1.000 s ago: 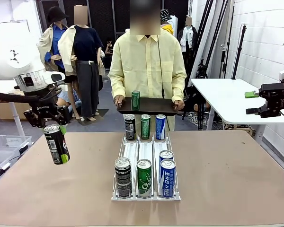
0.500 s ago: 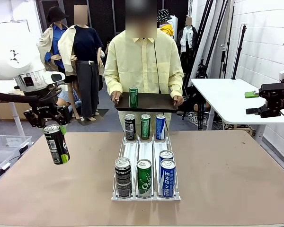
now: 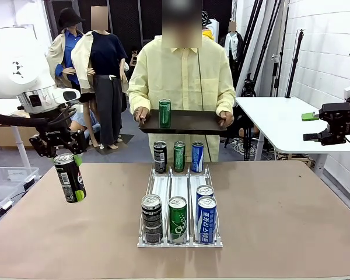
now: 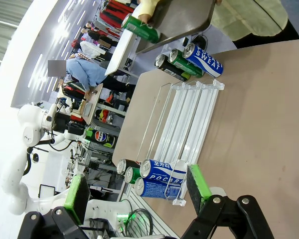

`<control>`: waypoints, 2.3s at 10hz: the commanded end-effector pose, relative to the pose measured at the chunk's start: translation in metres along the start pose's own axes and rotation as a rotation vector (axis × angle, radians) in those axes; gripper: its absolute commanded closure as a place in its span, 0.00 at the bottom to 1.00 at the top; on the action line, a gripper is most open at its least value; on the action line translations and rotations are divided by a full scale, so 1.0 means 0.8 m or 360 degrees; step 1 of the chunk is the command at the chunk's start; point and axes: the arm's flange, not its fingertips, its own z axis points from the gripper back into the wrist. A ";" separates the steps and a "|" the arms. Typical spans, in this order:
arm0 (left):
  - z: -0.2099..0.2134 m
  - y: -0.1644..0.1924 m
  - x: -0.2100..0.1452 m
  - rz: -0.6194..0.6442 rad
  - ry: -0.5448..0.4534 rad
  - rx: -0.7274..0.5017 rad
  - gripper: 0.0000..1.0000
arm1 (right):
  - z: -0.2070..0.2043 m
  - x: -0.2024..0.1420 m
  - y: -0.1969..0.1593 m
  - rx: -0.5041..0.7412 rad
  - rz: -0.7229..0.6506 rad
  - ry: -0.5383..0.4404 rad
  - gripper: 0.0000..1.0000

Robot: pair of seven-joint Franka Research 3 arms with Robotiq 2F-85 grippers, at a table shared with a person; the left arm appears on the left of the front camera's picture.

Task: Retrieve and hand over the desired beverage to the person.
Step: Place the picked can on the Handle tray extended by the person.

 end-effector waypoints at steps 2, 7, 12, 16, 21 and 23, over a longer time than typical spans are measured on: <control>0.007 0.002 0.001 -0.0004 -0.0023 0.0015 1.00 | 0.000 0.002 0.001 0.0015 -0.0004 0.0002 0.00; 0.007 0.002 0.001 -0.0004 -0.0023 0.0015 1.00 | 0.000 0.002 0.001 0.0015 -0.0004 0.0002 0.00; 0.007 0.002 0.001 -0.0004 -0.0023 0.0015 1.00 | 0.000 0.002 0.001 0.0015 -0.0004 0.0002 0.00; 0.007 0.002 0.001 -0.0004 -0.0023 0.0015 1.00 | 0.000 0.002 0.001 0.0015 -0.0004 0.0002 0.00; 0.007 0.002 0.001 -0.0004 -0.0023 0.0015 1.00 | 0.000 0.002 0.001 0.0015 -0.0004 0.0002 0.00; 0.007 0.002 0.001 -0.0004 -0.0023 0.0015 1.00 | 0.000 0.002 0.001 0.0015 -0.0004 0.0002 0.00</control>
